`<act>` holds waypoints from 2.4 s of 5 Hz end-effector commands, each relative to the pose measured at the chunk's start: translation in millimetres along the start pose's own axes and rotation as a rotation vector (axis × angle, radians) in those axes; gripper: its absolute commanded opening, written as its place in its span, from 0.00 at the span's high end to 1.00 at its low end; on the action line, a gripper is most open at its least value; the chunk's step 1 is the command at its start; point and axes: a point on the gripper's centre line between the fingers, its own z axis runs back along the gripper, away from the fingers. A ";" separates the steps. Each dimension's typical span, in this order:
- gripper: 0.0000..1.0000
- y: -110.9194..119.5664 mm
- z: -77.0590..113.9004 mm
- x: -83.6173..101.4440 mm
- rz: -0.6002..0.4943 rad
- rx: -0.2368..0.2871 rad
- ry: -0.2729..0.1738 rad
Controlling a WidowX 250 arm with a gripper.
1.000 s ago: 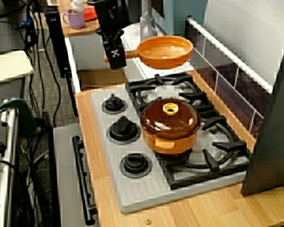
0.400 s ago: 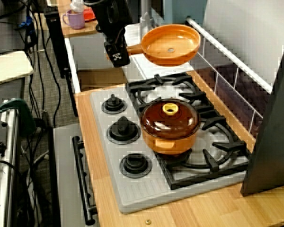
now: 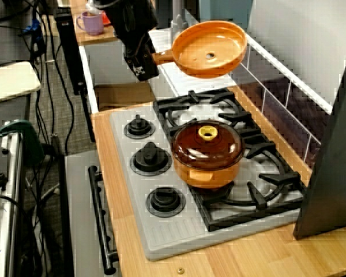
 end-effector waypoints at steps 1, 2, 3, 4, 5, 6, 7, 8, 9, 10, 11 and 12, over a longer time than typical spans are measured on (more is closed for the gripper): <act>1.00 -8.5 14.5 0.7 -0.053 0.096 -0.144; 1.00 -13.2 11.6 -0.6 -0.071 0.127 -0.153; 1.00 -12.5 9.7 -0.3 -0.071 0.119 -0.146; 1.00 -5.9 7.0 -1.1 -0.048 0.087 -0.118; 1.00 6.8 -4.9 -5.8 0.002 0.034 -0.048; 1.00 18.9 -15.2 -10.1 0.035 0.005 -0.010; 1.00 33.5 -26.0 -17.5 0.071 -0.023 0.020; 1.00 43.6 -33.5 -20.8 0.093 -0.031 0.038; 1.00 47.7 -41.4 -24.8 0.110 -0.019 0.052; 1.00 44.6 -50.8 -31.6 0.106 -0.008 0.074; 1.00 43.9 -54.0 -35.9 0.107 -0.009 0.082; 1.00 48.6 -60.2 -40.5 0.117 -0.017 0.095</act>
